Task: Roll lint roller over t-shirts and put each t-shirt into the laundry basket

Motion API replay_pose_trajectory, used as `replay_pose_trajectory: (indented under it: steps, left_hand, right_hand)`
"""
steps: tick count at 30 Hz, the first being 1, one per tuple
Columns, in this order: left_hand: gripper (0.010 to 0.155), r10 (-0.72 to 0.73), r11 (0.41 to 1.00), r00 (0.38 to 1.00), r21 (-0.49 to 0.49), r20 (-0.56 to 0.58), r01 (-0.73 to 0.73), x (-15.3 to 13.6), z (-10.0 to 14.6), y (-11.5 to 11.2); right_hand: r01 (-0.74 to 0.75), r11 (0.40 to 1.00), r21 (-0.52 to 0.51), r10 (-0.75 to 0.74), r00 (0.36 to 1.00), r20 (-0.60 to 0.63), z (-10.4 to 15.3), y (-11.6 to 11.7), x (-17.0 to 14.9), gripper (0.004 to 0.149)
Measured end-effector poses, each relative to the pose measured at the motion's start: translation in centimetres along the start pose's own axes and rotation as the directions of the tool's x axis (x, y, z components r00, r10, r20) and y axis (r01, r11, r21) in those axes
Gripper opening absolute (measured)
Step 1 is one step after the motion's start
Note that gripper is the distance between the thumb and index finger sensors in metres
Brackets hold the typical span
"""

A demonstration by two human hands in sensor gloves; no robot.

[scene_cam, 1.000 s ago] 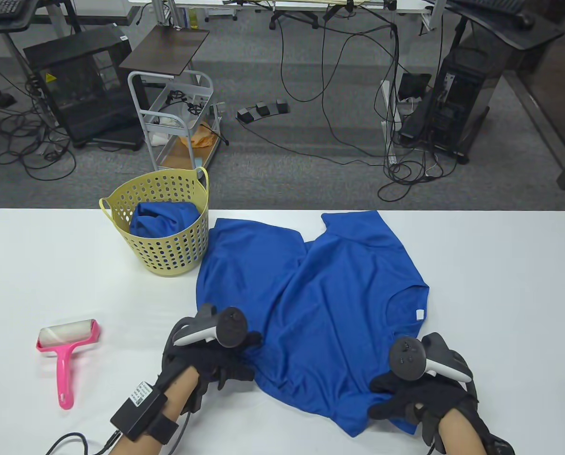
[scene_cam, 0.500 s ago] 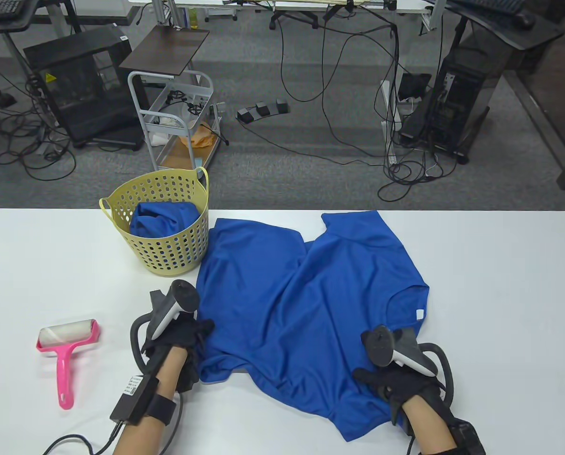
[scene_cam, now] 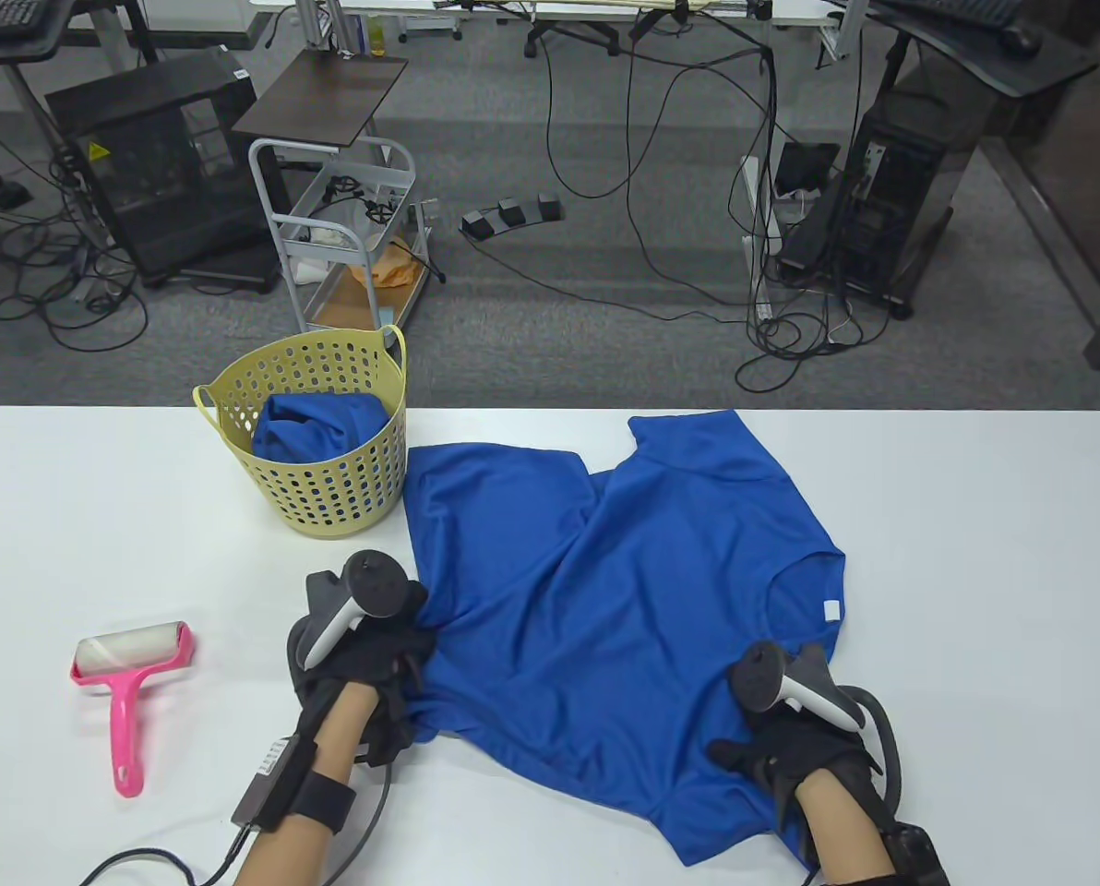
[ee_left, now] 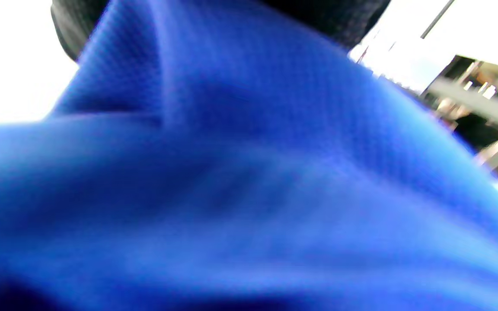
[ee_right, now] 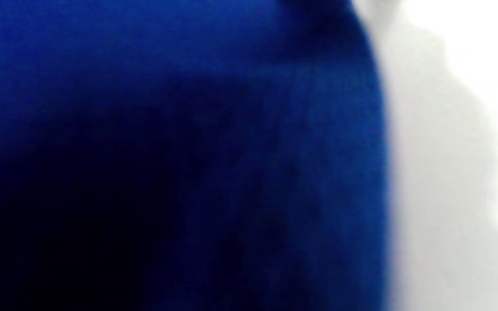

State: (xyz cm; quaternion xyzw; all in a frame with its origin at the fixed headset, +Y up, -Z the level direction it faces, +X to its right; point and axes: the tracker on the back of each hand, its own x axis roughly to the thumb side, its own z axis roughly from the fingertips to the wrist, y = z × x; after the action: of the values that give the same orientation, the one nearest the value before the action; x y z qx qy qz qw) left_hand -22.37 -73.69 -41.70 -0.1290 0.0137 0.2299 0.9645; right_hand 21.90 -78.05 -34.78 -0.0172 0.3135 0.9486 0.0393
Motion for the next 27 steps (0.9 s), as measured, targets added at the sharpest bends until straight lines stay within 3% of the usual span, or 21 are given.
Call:
replay_pose_trajectory:
  steps: [3,5,8,9,13,16,21,24,27]
  left_hand:
    - [0.056,0.055,0.996,0.997,0.067,0.052,-0.058,-0.7,1.8,1.0]
    - [0.07,-0.042,0.998,0.999,0.056,0.023,0.041,-1.3,3.2,1.2]
    - [0.087,-0.214,0.973,0.971,0.062,-0.106,0.221,-2.4,5.4,1.0]
    - [0.09,-0.288,0.956,0.941,-0.001,-0.178,0.293,-3.1,6.3,0.8]
    - [0.098,-0.428,0.894,0.839,-0.291,-0.335,0.34,-5.0,8.3,-0.2]
    - [0.099,-0.489,0.865,0.762,-0.352,-0.425,0.358,-5.4,9.0,-0.1]
    - [0.092,-0.423,0.901,0.868,-0.222,-0.262,0.372,-2.6,8.2,-0.4]
    - [0.095,-0.306,0.936,0.919,-0.255,-0.249,0.242,-2.4,7.3,-1.1]
    - [0.084,-0.244,0.95,0.947,-0.248,-0.211,0.19,-3.1,6.5,-2.1]
  right_hand:
    - [0.007,1.0,0.004,-0.007,1.0,-0.002,0.0,0.0,-0.1,0.084]
    - [0.01,1.0,0.005,-0.009,1.0,-0.006,0.1,0.0,-0.1,0.084]
    - [0.016,1.0,0.009,-0.016,1.0,-0.012,0.1,0.1,-0.2,0.085]
    - [0.02,1.0,0.01,-0.019,1.0,-0.013,0.1,0.1,-0.4,0.084]
    - [0.043,0.999,0.023,-0.042,0.999,-0.025,0.1,-0.1,-1.2,0.085]
    - [0.045,0.999,0.029,-0.045,0.999,-0.028,0.2,0.0,-1.5,0.086]
    - [0.043,0.998,0.034,-0.043,0.999,-0.017,0.2,0.0,-1.7,0.086]
    - [0.045,0.999,0.004,-0.045,0.999,0.005,0.8,-0.5,-2.3,0.082]
    - [0.092,0.99,-0.106,-0.093,0.996,-0.006,2.3,-1.6,-3.3,0.076]
